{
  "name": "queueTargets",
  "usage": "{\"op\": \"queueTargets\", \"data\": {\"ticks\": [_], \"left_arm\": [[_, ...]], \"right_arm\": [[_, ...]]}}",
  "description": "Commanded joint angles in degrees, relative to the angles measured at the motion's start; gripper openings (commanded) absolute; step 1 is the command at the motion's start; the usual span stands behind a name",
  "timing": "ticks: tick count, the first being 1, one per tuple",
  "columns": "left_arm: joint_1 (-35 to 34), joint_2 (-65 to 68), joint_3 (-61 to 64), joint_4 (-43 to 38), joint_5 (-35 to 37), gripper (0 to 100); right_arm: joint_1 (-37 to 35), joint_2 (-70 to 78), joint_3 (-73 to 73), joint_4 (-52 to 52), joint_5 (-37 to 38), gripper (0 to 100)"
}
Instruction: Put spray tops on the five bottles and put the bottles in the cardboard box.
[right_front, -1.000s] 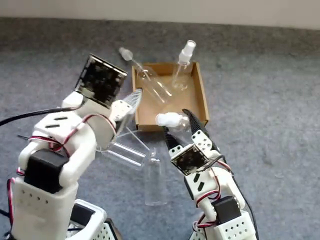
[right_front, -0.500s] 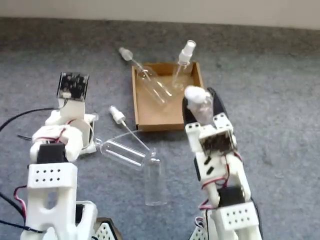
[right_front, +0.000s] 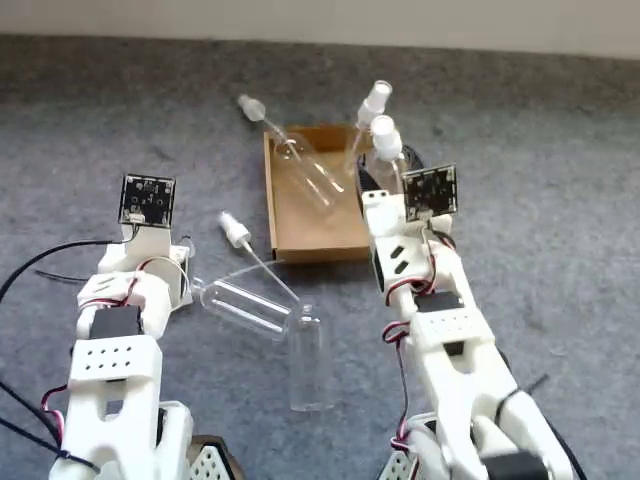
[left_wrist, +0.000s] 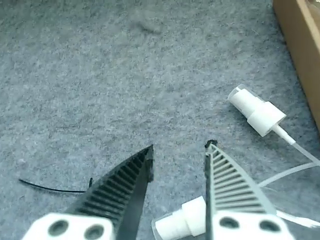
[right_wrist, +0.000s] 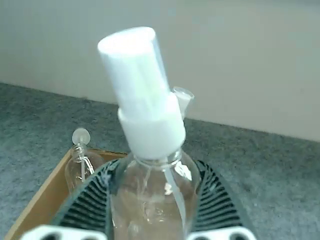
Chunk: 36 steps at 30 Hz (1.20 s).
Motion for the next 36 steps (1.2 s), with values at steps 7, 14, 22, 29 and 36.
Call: {"op": "queueTargets", "data": {"ticks": [7, 14, 22, 29, 36], "left_arm": [[-0.57, -0.4, -0.31, -1.32, -0.26, 16], [-0.57, -0.31, -0.31, -1.32, -0.26, 16], [-0.48, -0.31, 0.31, -1.41, -0.26, 16], [-0.48, -0.31, 0.4, -1.41, -0.26, 16], [-0.48, -0.31, 0.48, -1.41, -0.26, 16]], "right_arm": [[2.33, 16.13, -4.53, -16.22, -4.92, 0.4], [2.15, 26.33, -8.22, -22.46, -4.75, 0.4], [2.24, 33.98, -13.05, -22.55, -4.75, 0.4], [2.24, 35.21, -13.05, -25.27, -4.75, 0.4], [2.15, 34.86, -13.05, -25.27, -4.75, 0.9]]}}
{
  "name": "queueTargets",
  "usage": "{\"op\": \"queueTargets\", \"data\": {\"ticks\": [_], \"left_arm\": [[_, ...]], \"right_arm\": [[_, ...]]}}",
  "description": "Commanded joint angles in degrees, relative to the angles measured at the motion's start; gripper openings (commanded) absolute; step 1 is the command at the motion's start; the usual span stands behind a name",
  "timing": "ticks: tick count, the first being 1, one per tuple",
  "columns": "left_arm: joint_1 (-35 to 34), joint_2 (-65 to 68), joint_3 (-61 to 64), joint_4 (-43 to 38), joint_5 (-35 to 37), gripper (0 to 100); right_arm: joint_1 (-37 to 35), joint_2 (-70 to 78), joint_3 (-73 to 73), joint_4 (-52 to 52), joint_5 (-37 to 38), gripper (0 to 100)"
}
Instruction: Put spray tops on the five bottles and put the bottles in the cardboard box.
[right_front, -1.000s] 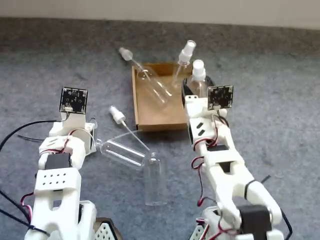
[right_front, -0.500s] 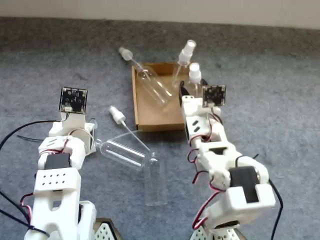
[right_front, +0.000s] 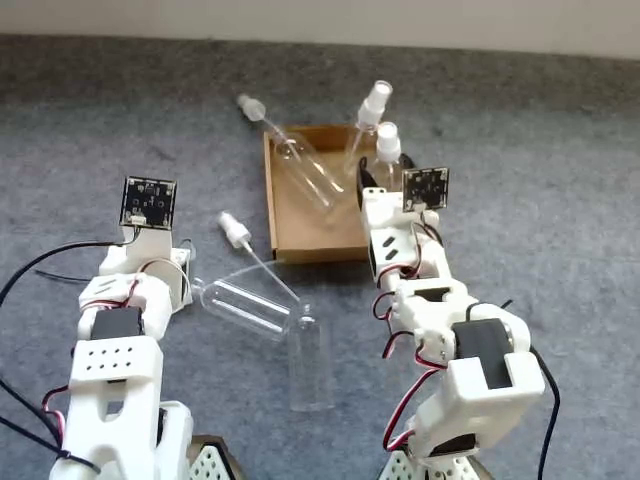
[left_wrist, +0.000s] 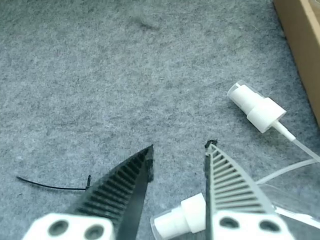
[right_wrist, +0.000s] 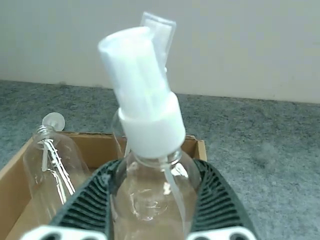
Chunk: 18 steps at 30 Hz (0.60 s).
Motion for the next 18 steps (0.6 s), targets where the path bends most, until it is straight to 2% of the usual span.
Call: {"op": "queueTargets", "data": {"ticks": [1, 7, 15, 18], "left_arm": [[-0.48, -0.31, -0.22, -1.41, -0.18, 16], [0.84, -0.31, -0.13, -1.32, -0.26, 16], [1.63, -0.31, 0.48, -1.41, -0.35, 16], [1.63, -0.31, 0.57, -1.41, -0.35, 16]], "right_arm": [[0.48, -0.75, -2.33, -1.45, -0.35, 2.3], [0.4, -0.75, -1.89, -1.36, -0.35, 16.9], [0.4, -0.92, -2.15, -1.27, 0.0, 18.5], [0.4, -0.92, -2.07, -1.27, 3.78, 18.5]]}}
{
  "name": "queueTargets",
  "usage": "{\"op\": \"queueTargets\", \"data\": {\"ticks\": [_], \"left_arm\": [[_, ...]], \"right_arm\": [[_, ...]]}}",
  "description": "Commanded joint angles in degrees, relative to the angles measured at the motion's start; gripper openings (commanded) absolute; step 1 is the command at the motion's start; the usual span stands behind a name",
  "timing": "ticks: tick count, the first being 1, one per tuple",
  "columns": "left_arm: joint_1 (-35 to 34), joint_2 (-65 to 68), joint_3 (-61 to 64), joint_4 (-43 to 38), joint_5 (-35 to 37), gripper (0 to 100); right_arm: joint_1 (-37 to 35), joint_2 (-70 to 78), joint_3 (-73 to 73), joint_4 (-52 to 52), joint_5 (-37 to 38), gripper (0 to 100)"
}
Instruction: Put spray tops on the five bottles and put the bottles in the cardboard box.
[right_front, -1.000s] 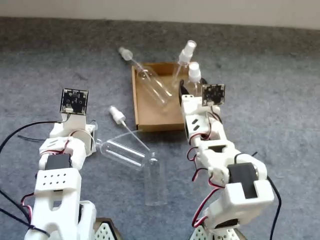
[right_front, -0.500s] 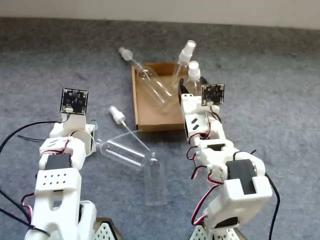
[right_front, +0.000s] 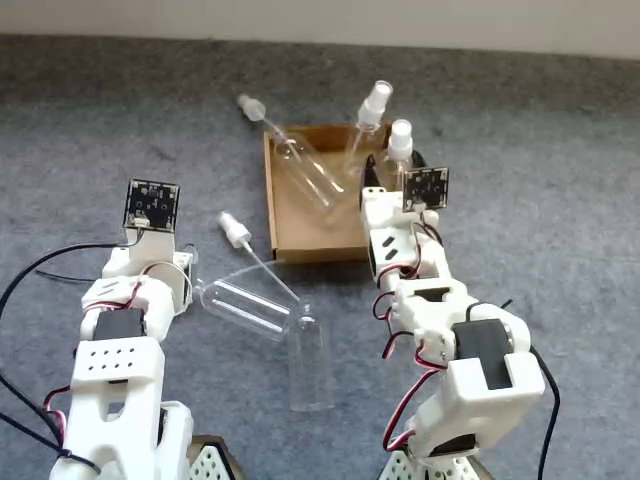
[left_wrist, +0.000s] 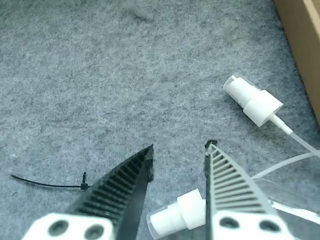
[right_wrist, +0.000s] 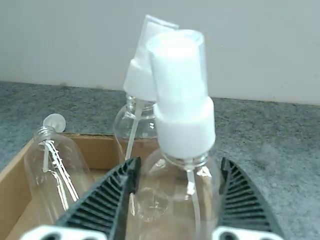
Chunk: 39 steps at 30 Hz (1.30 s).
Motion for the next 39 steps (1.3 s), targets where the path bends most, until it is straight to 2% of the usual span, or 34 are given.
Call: {"op": "queueTargets", "data": {"ticks": [1, 5, 7, 12, 21, 30, 39], "left_arm": [[1.1, -0.31, -0.31, -1.41, -0.35, 16], [1.1, -0.31, -0.22, -1.41, -0.44, 16], [1.1, -0.31, -0.13, -1.41, -0.44, 16], [1.1, -0.31, -0.13, -1.41, -0.44, 16], [1.1, -0.31, -0.04, -1.41, -0.44, 16], [1.1, -0.31, -0.04, -1.32, -0.53, 16], [1.1, -0.31, -0.04, -1.32, -0.53, 16]], "right_arm": [[0.48, -0.92, -2.07, -1.27, 3.52, 18.5], [0.57, -1.01, -2.24, -1.27, 3.96, 19.3], [0.75, -2.15, -1.98, -0.92, 3.96, 22.8], [0.75, -7.25, -2.15, 8.4, 3.69, 30.9], [0.75, -12.97, -2.24, 11.38, 3.96, 31.4], [0.75, -23.96, -8.22, 31.16, 3.96, 31.4], [-0.4, -35.03, -24.84, 59.74, 4.04, 31.4]]}}
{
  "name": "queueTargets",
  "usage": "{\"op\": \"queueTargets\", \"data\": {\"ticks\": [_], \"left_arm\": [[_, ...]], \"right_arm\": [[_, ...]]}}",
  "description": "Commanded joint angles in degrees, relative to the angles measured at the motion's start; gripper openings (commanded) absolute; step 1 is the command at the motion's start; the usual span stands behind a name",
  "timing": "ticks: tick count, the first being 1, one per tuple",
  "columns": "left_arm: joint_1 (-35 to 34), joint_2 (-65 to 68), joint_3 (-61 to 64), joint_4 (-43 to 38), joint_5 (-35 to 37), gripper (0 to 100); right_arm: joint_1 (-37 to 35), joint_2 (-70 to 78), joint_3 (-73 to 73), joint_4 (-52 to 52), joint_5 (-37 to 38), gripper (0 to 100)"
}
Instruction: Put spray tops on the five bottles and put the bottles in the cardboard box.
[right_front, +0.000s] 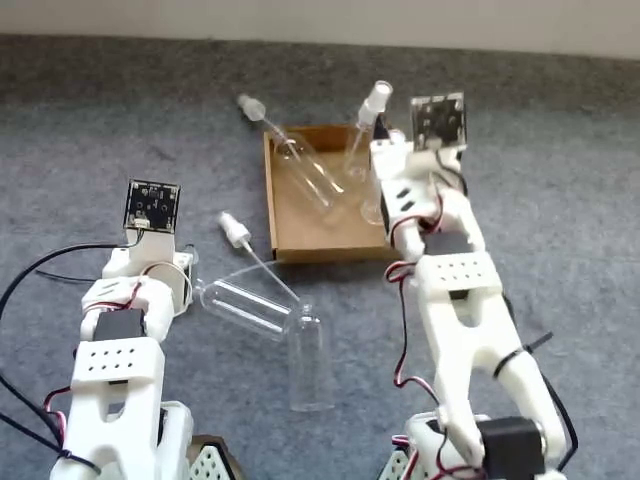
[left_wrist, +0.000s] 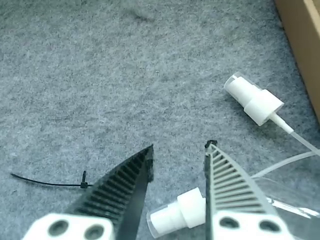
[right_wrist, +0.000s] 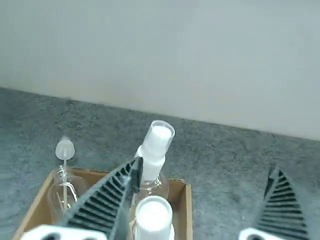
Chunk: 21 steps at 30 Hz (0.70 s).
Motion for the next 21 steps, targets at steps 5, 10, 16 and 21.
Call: {"op": "queueTargets", "data": {"ticks": [5, 10, 16, 21], "left_arm": [[1.19, -0.31, -0.31, -1.32, -0.53, 16], [0.75, -0.31, -0.4, -1.32, -0.53, 16], [-3.3, -0.66, -0.84, -1.32, -0.53, 16], [-3.82, -0.4, -0.75, -1.32, -0.53, 16]], "right_arm": [[-6.46, -5.85, -21.67, 29.67, 0.62, 31.4], [-16.04, 4.26, -31.52, 44.44, 1.32, 31.4], [-20.44, 23.52, -41.8, 48.75, 10.99, 31.4], [-20.44, 37.67, -54.29, 51.47, 11.78, 31.4]]}}
